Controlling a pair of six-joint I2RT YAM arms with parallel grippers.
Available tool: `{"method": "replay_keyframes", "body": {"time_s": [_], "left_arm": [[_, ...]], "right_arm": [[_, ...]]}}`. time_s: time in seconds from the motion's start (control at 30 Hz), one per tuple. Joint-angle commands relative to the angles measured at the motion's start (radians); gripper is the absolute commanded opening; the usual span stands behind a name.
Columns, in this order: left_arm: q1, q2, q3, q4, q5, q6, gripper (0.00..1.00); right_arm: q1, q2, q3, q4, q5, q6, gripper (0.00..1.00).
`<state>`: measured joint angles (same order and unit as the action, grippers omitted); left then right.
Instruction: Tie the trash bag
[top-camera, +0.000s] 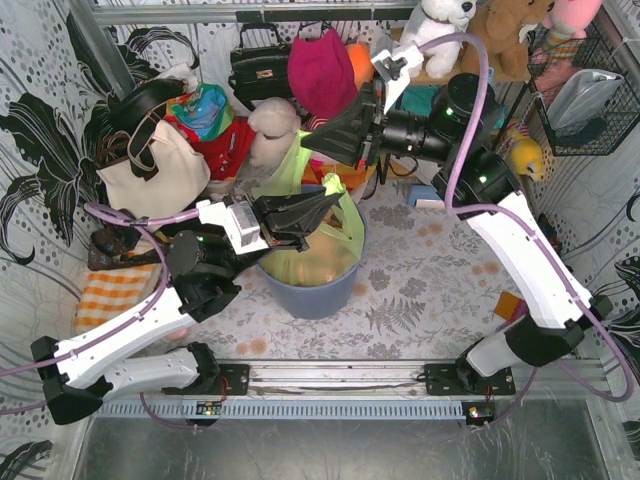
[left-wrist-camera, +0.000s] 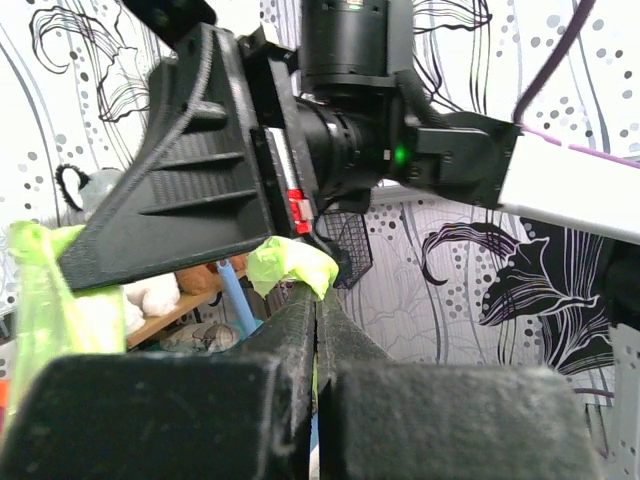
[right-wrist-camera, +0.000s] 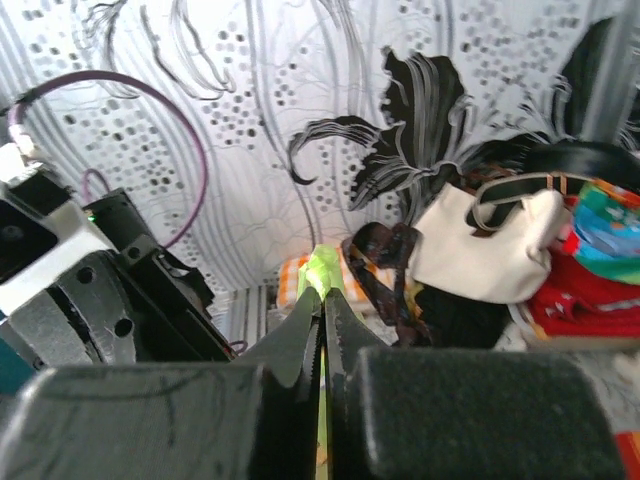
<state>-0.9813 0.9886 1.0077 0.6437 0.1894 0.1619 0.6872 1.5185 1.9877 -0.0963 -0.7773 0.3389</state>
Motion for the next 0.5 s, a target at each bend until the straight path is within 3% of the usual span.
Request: {"method": "replay_keyframes", "body": {"time_s": [0.0, 0.3, 0.47], "left_arm": [[-0.005, -0.032, 0.009, 0.03, -0.047, 0.035, 0.0], [-0.005, -0.089, -0.022, 0.011, -0.092, 0.057, 0.0], [-0.005, -0.096, -0.031, 0.011, -0.106, 0.051, 0.0]], "right_arm": [[0.006, -0.114, -0.112, 0.038, 0.211, 0.01, 0.0], [0.006, -0.297, -0.385, 0.092, 0.31, 0.058, 0.0], [0.006, -0.376, -0.506, 0.18, 0.261, 0.083, 0.0]]}}
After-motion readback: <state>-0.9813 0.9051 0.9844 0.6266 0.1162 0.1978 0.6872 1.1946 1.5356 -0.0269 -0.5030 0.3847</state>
